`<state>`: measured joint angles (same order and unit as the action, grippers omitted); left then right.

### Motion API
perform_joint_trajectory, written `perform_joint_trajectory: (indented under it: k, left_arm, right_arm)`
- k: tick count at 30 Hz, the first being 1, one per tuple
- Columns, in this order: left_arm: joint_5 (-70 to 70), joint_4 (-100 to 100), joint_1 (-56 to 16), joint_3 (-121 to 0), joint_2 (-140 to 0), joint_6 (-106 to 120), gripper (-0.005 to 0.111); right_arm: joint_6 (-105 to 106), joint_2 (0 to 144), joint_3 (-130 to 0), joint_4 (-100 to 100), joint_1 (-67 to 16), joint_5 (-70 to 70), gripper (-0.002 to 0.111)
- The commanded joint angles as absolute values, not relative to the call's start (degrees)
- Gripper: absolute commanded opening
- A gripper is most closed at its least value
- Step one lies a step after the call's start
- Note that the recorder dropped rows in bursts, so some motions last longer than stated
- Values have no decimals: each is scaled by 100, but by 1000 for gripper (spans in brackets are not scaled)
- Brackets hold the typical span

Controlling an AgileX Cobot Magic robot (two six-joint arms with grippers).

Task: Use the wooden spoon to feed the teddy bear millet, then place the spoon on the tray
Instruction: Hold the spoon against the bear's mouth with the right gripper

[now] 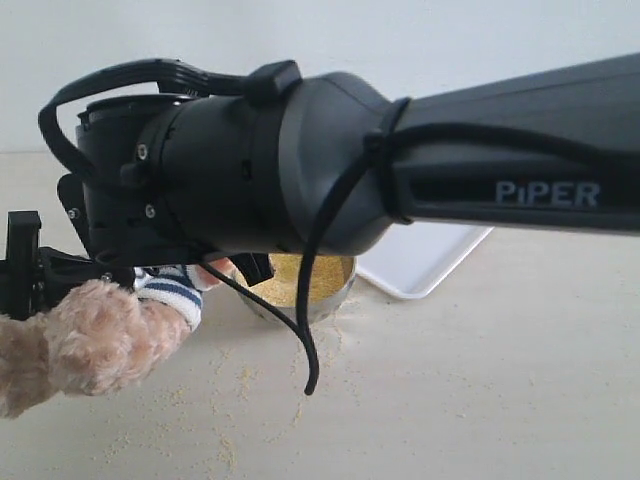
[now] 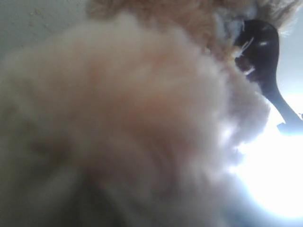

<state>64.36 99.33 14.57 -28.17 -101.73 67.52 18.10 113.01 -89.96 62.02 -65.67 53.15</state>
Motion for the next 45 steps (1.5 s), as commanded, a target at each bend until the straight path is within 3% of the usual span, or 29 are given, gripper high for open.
perform_joint_trajectory:
  k: [1,45]
  left_arm:
    - [6667,9995,1462,-2866,-10184,6727,5]
    - [6636,9995,1462,-2867,-10184,6727,5]
  right_arm:
    - [1658,11234,-8963,6261,-6582,5310,0]
    - [1338,10909,-8963,6212,-6453,5414,0]
